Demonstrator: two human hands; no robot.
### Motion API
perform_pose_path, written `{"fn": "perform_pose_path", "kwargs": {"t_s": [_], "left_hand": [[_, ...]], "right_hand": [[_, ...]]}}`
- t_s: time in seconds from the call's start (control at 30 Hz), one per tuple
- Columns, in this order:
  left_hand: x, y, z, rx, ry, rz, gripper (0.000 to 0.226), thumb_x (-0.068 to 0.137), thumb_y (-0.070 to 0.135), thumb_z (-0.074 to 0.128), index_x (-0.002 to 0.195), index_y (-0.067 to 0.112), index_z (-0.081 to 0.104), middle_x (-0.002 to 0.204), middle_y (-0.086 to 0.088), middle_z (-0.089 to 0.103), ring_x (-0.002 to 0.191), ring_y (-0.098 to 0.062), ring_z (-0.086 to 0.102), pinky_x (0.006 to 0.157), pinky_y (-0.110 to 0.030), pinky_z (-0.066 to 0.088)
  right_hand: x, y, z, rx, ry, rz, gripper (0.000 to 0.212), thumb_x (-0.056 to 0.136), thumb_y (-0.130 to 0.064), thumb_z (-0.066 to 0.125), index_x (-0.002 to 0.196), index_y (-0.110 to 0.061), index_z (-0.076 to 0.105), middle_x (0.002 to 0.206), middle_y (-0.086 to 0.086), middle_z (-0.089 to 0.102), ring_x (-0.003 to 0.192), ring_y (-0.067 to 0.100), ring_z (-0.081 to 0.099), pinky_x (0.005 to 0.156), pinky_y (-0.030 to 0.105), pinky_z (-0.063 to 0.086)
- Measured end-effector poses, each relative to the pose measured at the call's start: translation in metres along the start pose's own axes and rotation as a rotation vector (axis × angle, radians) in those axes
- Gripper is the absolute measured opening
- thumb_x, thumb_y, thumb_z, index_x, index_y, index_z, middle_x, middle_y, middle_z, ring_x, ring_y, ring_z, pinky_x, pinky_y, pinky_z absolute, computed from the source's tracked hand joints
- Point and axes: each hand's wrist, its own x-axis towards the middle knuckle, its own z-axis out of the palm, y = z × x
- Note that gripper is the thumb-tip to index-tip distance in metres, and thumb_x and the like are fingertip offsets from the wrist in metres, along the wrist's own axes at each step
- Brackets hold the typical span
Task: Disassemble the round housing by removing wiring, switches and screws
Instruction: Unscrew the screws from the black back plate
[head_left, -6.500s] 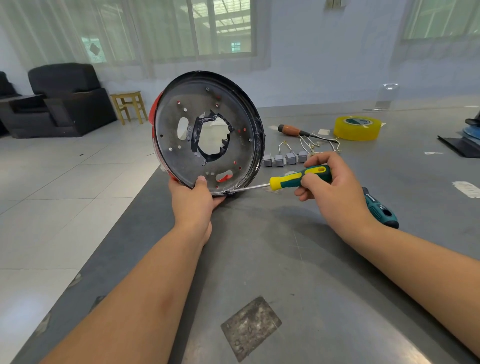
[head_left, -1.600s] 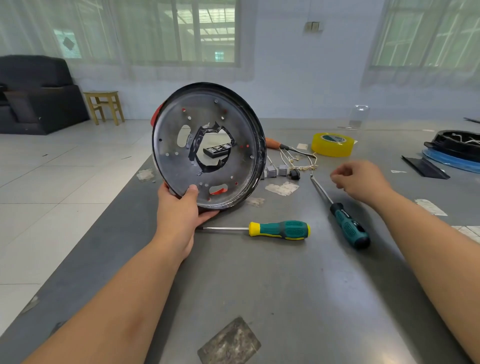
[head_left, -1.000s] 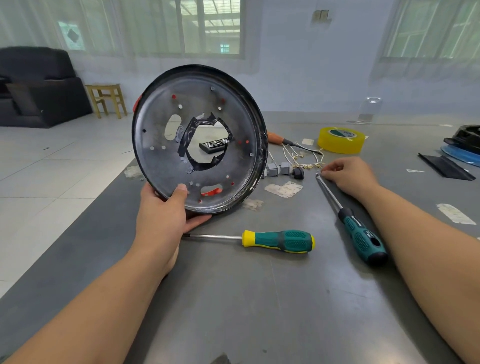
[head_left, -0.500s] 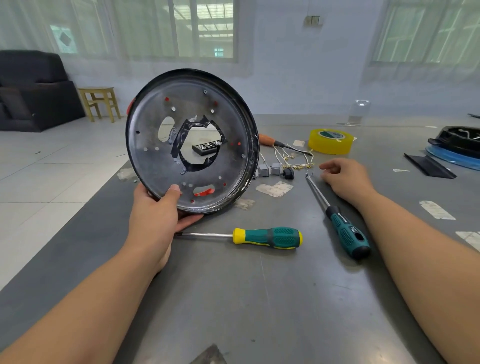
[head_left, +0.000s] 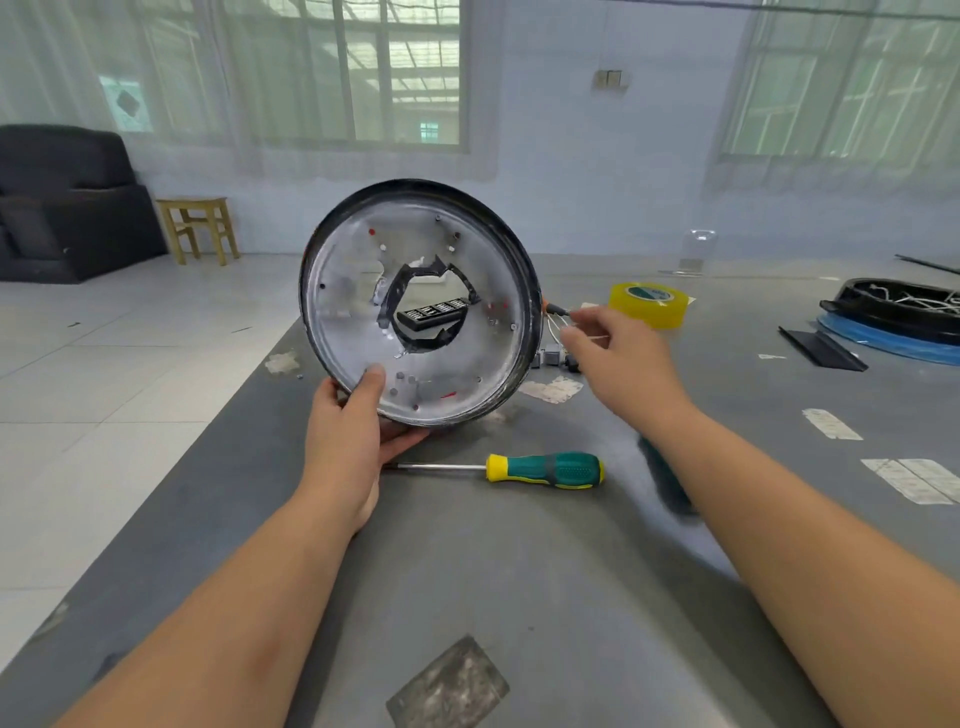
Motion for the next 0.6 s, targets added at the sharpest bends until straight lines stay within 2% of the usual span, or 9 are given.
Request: {"fn": "perform_pose_path", "kwargs": {"t_s": [0.03, 0.1, 0.2, 0.3, 0.47, 0.53, 0.6], "left_hand": [[-0.001, 0.001, 0.000, -0.018, -0.008, -0.009, 0.011, 0.104, 0.031, 0.065, 0.114, 0.028, 0.061, 0.109, -0.003, 0.079, 0.092, -0.024, 0.079, 0.066, -0.040, 0.065], [-0.003, 0.003, -0.002, -0.034, -0.025, -0.018, 0.017, 0.103, 0.041, 0.065, 0.112, 0.028, 0.062, 0.095, 0.005, 0.081, 0.083, -0.020, 0.080, 0.064, -0.037, 0.064], [-0.005, 0.005, -0.002, -0.024, -0.050, -0.019, 0.026, 0.100, 0.055, 0.062, 0.109, 0.032, 0.066, 0.090, 0.011, 0.080, 0.073, -0.013, 0.078, 0.061, -0.033, 0.062], [-0.008, 0.008, -0.001, -0.045, -0.035, -0.039, 0.036, 0.095, 0.066, 0.061, 0.109, 0.034, 0.069, 0.090, 0.012, 0.080, 0.065, -0.009, 0.074, 0.058, -0.029, 0.060], [-0.010, 0.010, -0.001, -0.059, -0.052, -0.043, 0.074, 0.086, 0.078, 0.061, 0.138, 0.025, 0.061, 0.104, 0.003, 0.073, 0.057, -0.010, 0.056, 0.052, -0.027, 0.044], [-0.012, 0.011, -0.001, -0.055, -0.063, -0.039, 0.086, 0.076, 0.081, 0.061, 0.143, 0.027, 0.056, 0.118, 0.002, 0.071, 0.060, -0.010, 0.053, 0.053, -0.028, 0.039], [-0.015, 0.011, 0.001, -0.038, -0.074, -0.026, 0.087, 0.073, 0.078, 0.063, 0.142, 0.027, 0.054, 0.123, 0.003, 0.068, 0.063, -0.011, 0.054, 0.054, -0.028, 0.039]], "right_hand": [[-0.002, -0.006, 0.007, 0.042, -0.034, 0.046, 0.029, 0.096, -0.039, 0.062, 0.121, -0.026, 0.068, 0.100, -0.011, 0.071, 0.094, 0.010, 0.067, 0.086, 0.025, 0.053], [-0.003, -0.013, 0.019, 0.153, -0.121, 0.130, 0.019, 0.098, -0.041, 0.058, 0.107, -0.028, 0.069, 0.094, -0.007, 0.074, 0.088, 0.017, 0.072, 0.079, 0.036, 0.059], [-0.004, -0.018, 0.031, 0.362, -0.188, 0.268, 0.016, 0.100, -0.033, 0.057, 0.097, -0.023, 0.070, 0.087, 0.000, 0.075, 0.071, 0.012, 0.073, 0.065, 0.032, 0.060], [-0.003, -0.019, 0.037, 0.444, -0.172, 0.339, 0.015, 0.098, -0.018, 0.057, 0.092, -0.017, 0.071, 0.086, 0.006, 0.076, 0.073, 0.018, 0.075, 0.065, 0.034, 0.062], [-0.012, -0.024, 0.040, 0.557, -0.166, 0.432, 0.017, 0.089, 0.003, 0.053, 0.088, -0.004, 0.068, 0.075, 0.010, 0.074, 0.067, 0.021, 0.074, 0.064, 0.036, 0.062], [-0.015, -0.029, 0.041, 0.621, -0.146, 0.474, 0.018, 0.088, 0.006, 0.051, 0.088, -0.002, 0.067, 0.077, 0.012, 0.072, 0.067, 0.022, 0.073, 0.064, 0.036, 0.062], [-0.019, -0.036, 0.044, 0.686, -0.132, 0.502, 0.018, 0.089, 0.008, 0.050, 0.089, -0.002, 0.064, 0.080, 0.014, 0.069, 0.069, 0.023, 0.070, 0.065, 0.037, 0.062]]}}
